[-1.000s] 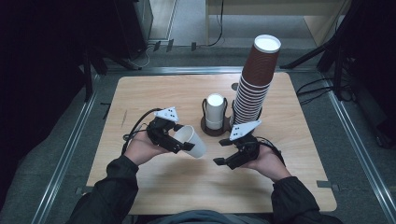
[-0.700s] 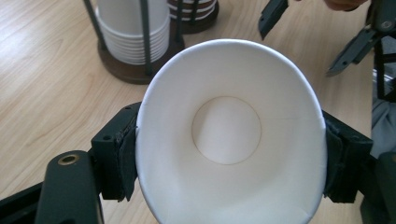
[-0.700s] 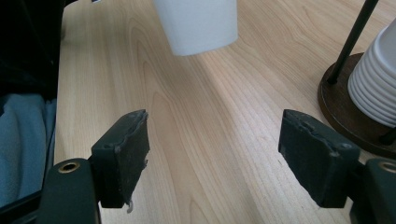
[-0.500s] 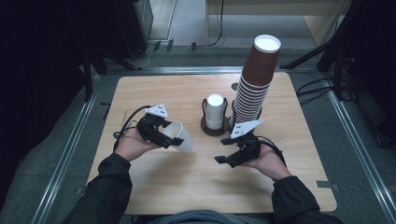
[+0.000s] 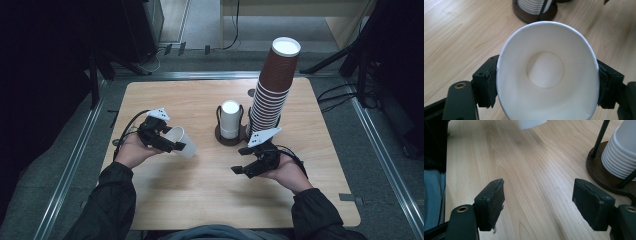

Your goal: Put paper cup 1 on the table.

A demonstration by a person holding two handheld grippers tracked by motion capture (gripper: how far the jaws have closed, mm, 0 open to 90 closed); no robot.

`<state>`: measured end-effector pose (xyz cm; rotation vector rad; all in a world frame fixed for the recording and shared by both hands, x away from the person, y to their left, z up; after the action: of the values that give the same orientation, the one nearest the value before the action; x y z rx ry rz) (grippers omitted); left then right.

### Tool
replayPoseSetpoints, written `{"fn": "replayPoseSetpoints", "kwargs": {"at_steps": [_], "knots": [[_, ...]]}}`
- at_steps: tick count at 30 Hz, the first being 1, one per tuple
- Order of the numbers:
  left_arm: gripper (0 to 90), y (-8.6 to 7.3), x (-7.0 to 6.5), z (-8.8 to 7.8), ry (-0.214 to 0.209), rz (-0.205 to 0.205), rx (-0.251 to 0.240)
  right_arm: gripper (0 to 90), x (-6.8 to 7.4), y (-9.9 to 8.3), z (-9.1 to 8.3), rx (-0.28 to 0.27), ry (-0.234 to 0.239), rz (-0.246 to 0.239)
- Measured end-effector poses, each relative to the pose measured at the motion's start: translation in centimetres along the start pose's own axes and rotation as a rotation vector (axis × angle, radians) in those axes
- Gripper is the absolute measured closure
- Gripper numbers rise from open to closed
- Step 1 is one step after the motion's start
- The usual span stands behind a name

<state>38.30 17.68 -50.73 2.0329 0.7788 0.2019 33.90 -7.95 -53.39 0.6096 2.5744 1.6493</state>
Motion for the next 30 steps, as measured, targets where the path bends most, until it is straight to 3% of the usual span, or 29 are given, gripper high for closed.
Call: {"fn": "replayPoseSetpoints", "kwargs": {"at_steps": [6, 13, 19, 23, 28, 30], "knots": [[21.8, -0.4, 1.4, -0.8, 0.049, -0.001, 0.011, 26.4, -0.1, -0.1, 0.0, 0.004, -0.001, -0.007], [21.7, -1.1, 3.1, -1.6, 0.096, -0.035, 0.021, 26.9, -0.3, -0.6, -0.1, 0.017, -0.023, -0.014], [21.5, -1.9, 5.2, -2.3, 0.165, -0.056, 0.057, 26.9, -0.4, -0.7, -0.4, 0.007, -0.039, -0.011], [21.5, -2.1, 6.3, -2.9, 0.198, -0.079, 0.055, 26.9, -0.4, -0.9, -0.6, 0.01, -0.047, -0.01], [21.2, -2.6, 7.5, -3.3, 0.247, -0.082, 0.108, 26.9, -0.4, -1.1, -0.9, 0.008, -0.055, -0.008], [21.2, -2.8, 7.9, -3.5, 0.277, -0.065, 0.136, 26.9, -0.4, -1.2, -1.0, 0.008, -0.06, 0.0]]}}
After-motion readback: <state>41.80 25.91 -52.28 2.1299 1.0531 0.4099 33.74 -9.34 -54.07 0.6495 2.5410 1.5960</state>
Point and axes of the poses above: each handheld gripper's, and its own axes: z roughly forward along the jaws, y roughly out of its top, x roughly to its left, the point moved 8 cm from there along z, roughly forward along the jaws, and after that the axes turned 15 degrees about -x, right-handed, at the moved point
